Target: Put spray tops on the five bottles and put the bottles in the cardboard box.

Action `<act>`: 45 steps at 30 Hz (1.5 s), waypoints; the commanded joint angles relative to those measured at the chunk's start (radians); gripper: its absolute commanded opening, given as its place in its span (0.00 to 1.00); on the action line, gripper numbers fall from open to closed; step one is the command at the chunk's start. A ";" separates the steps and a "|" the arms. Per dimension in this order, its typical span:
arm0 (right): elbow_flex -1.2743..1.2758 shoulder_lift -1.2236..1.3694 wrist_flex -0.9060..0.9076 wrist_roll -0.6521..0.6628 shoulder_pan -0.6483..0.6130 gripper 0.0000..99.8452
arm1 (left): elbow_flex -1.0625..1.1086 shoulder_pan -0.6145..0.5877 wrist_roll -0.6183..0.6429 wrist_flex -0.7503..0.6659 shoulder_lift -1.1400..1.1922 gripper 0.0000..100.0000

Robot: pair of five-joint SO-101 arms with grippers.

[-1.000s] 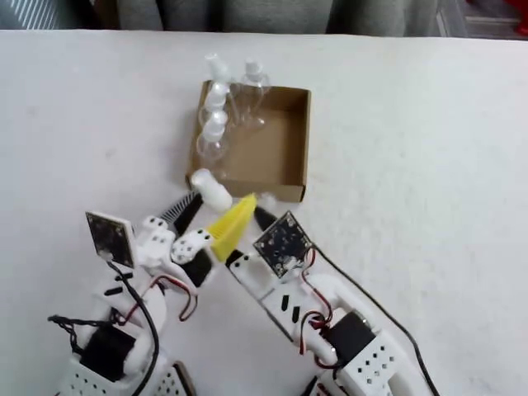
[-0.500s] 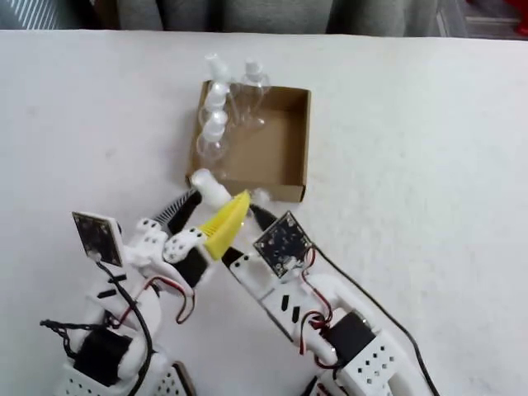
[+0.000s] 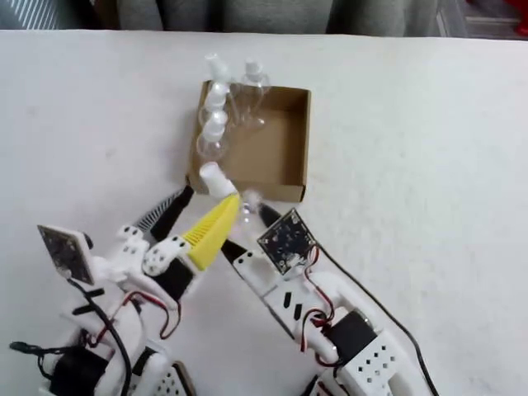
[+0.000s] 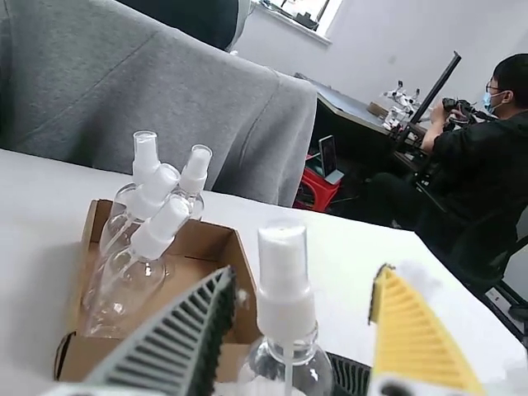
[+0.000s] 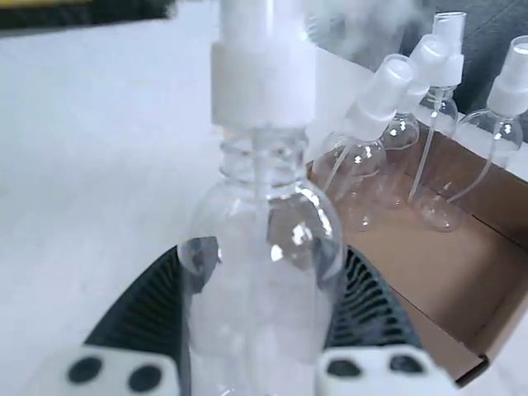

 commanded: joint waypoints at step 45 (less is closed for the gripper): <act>-0.032 0.507 -0.828 -0.098 0.375 0.02 | 0.470 -0.596 -0.529 -0.041 -0.001 0.02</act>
